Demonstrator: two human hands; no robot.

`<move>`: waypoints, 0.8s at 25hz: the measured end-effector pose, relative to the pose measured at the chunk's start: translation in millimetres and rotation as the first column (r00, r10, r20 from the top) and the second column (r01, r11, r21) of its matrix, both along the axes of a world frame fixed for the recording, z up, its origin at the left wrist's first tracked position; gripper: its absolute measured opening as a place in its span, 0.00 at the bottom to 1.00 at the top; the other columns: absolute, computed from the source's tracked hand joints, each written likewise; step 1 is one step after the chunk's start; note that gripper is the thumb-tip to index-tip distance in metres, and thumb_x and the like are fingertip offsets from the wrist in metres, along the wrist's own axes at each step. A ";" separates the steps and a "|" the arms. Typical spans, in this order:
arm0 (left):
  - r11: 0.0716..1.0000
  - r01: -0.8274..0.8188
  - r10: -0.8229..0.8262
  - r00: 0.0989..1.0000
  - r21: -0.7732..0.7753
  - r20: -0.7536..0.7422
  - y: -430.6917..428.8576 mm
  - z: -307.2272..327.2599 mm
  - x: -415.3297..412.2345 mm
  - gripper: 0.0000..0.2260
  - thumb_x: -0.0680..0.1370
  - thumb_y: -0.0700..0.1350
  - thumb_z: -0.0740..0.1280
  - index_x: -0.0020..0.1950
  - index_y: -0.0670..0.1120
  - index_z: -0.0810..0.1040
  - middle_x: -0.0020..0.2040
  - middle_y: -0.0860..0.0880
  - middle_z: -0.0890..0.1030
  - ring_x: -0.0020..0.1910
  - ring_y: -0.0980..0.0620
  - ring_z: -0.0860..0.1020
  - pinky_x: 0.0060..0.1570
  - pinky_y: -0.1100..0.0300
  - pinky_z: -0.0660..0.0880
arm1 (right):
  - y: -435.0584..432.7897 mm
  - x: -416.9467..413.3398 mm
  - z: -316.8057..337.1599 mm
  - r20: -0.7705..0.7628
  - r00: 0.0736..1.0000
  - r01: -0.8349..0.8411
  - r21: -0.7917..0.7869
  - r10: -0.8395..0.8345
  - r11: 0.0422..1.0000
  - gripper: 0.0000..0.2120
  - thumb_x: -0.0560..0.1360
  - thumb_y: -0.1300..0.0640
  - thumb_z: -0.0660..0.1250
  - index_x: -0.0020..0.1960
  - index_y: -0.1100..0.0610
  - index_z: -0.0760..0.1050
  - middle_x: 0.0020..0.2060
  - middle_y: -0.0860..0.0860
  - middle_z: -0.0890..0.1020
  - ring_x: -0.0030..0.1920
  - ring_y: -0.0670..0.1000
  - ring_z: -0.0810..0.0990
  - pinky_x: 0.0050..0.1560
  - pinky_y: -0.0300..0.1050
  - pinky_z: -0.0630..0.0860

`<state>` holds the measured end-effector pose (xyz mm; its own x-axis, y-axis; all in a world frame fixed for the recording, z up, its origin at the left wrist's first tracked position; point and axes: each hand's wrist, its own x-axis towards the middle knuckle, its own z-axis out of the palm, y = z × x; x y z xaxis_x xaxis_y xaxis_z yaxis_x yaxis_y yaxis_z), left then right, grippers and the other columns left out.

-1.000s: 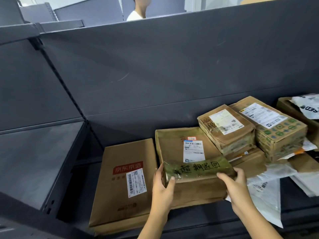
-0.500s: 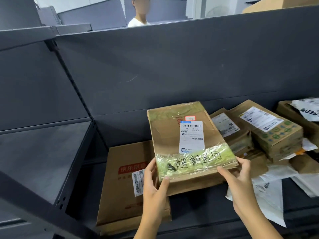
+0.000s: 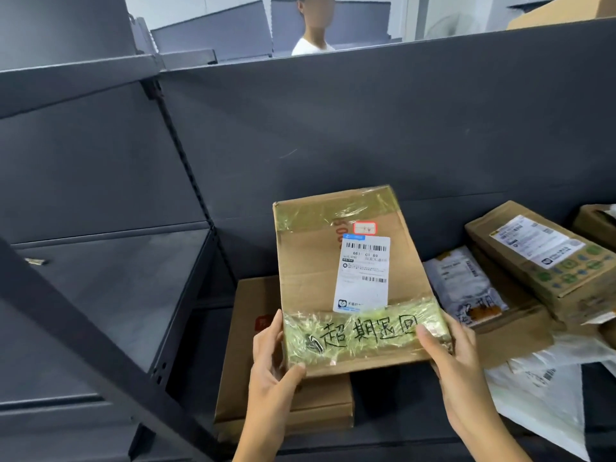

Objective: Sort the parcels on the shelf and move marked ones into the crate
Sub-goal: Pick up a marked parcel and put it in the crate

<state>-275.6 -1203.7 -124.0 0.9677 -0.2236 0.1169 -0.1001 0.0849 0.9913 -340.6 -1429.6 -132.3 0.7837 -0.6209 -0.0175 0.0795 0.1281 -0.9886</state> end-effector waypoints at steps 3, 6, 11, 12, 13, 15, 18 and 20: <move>0.998 0.036 -0.036 0.999 -0.050 -0.011 10.1 -3.9 2.8 0.34 0.60 0.42 0.68 0.66 0.59 0.72 0.66 0.50 0.74 0.65 0.54 0.73 0.55 0.61 0.77 | 8.1 -3.5 -1.6 0.016 0.999 -0.030 -0.005 0.030 1.000 0.14 0.66 0.48 0.73 0.49 0.38 0.75 0.55 0.42 0.72 0.61 0.50 0.74 0.66 0.54 0.69; 0.988 0.078 -0.085 0.995 -0.130 -0.049 13.6 -1.1 2.4 0.34 0.59 0.41 0.67 0.65 0.58 0.71 0.68 0.51 0.74 0.66 0.51 0.73 0.60 0.50 0.75 | 14.9 -11.0 1.1 0.050 0.995 -0.089 0.023 0.087 0.996 0.29 0.52 0.34 0.78 0.49 0.42 0.74 0.62 0.55 0.73 0.62 0.58 0.75 0.64 0.62 0.70; 0.988 0.074 -0.089 0.990 -0.138 -0.108 12.8 6.7 12.9 0.34 0.62 0.36 0.62 0.64 0.61 0.69 0.62 0.54 0.78 0.56 0.51 0.79 0.50 0.53 0.78 | 16.9 -16.9 10.2 0.151 0.967 -0.203 -0.021 0.204 0.979 0.28 0.53 0.33 0.77 0.47 0.44 0.74 0.61 0.55 0.77 0.60 0.54 0.76 0.54 0.41 0.78; 0.988 0.064 -0.082 0.988 -0.140 -0.129 13.4 7.2 17.0 0.35 0.62 0.35 0.61 0.65 0.60 0.69 0.61 0.53 0.79 0.54 0.52 0.80 0.47 0.56 0.78 | 17.9 -17.7 12.4 0.168 0.959 -0.223 -0.060 0.230 0.973 0.25 0.56 0.36 0.76 0.48 0.43 0.74 0.64 0.53 0.75 0.63 0.52 0.75 0.56 0.39 0.77; 0.988 0.051 -0.074 0.985 -0.145 -0.154 14.1 7.3 20.5 0.35 0.62 0.34 0.60 0.66 0.60 0.69 0.59 0.52 0.80 0.50 0.53 0.81 0.43 0.59 0.77 | 19.6 -19.1 15.3 0.180 0.950 -0.239 -0.114 0.257 0.964 0.23 0.58 0.39 0.75 0.51 0.41 0.74 0.67 0.49 0.72 0.66 0.49 0.73 0.59 0.40 0.75; 0.982 0.027 -0.068 0.975 -0.188 -0.212 15.9 6.0 25.6 0.36 0.60 0.34 0.59 0.65 0.58 0.71 0.54 0.50 0.82 0.39 0.56 0.79 0.33 0.63 0.74 | 21.2 -21.9 17.5 0.169 0.941 -0.233 -0.301 0.292 0.925 0.26 0.61 0.37 0.73 0.56 0.38 0.71 0.69 0.43 0.68 0.71 0.45 0.66 0.66 0.45 0.70; 0.955 0.009 -0.095 0.956 -0.298 -0.278 18.3 -3.1 28.3 0.38 0.55 0.36 0.62 0.65 0.56 0.73 0.50 0.50 0.83 0.41 0.51 0.74 0.36 0.57 0.68 | 26.8 -22.7 23.9 0.125 0.955 -0.154 -0.563 0.268 0.812 0.29 0.62 0.29 0.67 0.60 0.31 0.64 0.68 0.38 0.65 0.74 0.44 0.58 0.69 0.40 0.62; 0.933 -0.032 -0.093 0.941 -0.359 -0.326 20.6 -11.9 28.7 0.40 0.54 0.35 0.60 0.66 0.56 0.72 0.50 0.49 0.83 0.42 0.47 0.74 0.40 0.55 0.68 | 32.2 -22.9 29.1 0.123 0.957 -0.112 -0.676 0.262 0.728 0.28 0.64 0.28 0.64 0.62 0.30 0.62 0.68 0.38 0.63 0.75 0.44 0.56 0.70 0.37 0.58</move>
